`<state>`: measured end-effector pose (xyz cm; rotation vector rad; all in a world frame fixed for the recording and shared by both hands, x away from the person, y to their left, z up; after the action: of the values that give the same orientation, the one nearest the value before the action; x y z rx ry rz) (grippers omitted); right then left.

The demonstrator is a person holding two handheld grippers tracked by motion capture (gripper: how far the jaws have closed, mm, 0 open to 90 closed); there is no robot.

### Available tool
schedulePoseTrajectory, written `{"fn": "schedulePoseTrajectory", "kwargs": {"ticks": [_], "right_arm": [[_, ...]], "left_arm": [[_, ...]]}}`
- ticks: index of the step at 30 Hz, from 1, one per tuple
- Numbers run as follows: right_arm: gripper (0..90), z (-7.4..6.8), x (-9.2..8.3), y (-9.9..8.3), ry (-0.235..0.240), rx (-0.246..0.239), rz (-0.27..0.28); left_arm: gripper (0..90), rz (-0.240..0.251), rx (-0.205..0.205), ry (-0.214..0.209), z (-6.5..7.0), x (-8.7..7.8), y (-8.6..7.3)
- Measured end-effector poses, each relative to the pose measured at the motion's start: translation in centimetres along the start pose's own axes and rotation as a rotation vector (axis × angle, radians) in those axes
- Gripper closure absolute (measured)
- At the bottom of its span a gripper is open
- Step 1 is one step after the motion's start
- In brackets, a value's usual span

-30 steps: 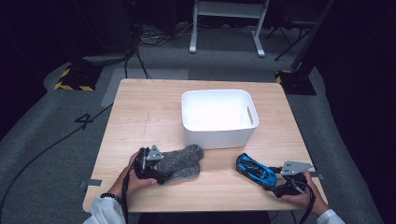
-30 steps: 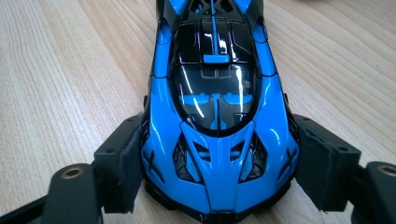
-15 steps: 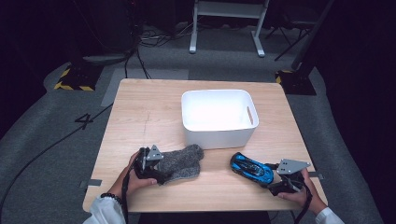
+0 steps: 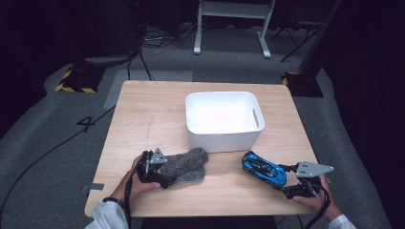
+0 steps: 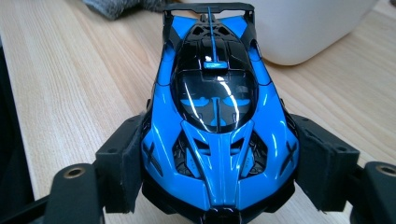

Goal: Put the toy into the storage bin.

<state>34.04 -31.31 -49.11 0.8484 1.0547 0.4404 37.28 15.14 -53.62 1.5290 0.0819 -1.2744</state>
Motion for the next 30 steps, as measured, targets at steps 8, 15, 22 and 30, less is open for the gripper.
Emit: {"fn": "schedulePoseTrajectory", "kwargs": {"ticks": [8, 15, 22, 30], "right_arm": [[26.7, 0.5, -1.6, 0.4, -0.024, 0.018, 0.063], [26.7, 0.4, -2.8, 1.7, -0.023, 0.014, 0.136], [26.7, 0.5, -3.7, 3.3, -0.034, -0.005, 0.178], [26.7, 1.0, -4.5, 4.4, -0.044, -0.008, 0.228]], "left_arm": [[8.8, 0.000, 0.000, 0.001, 0.0, 0.0, 0.0], [8.8, 0.000, 0.000, 0.000, 0.0, 0.0, 0.0], [8.8, 0.000, 0.001, 0.001, 0.0, 0.0, 0.0], [8.9, 0.000, 0.000, 0.001, 0.0, 0.0, 0.0]]}}
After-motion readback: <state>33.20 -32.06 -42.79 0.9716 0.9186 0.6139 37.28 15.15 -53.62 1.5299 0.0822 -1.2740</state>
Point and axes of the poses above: each handheld gripper's, and its own axes: x roughly forward along the jaws, y roughly out of its top, z roughly to its right, the point moved 4 cm from there along x, roughly forward along the jaws, and after that the axes turned 13 degrees about -x, right-handed, at the moved point
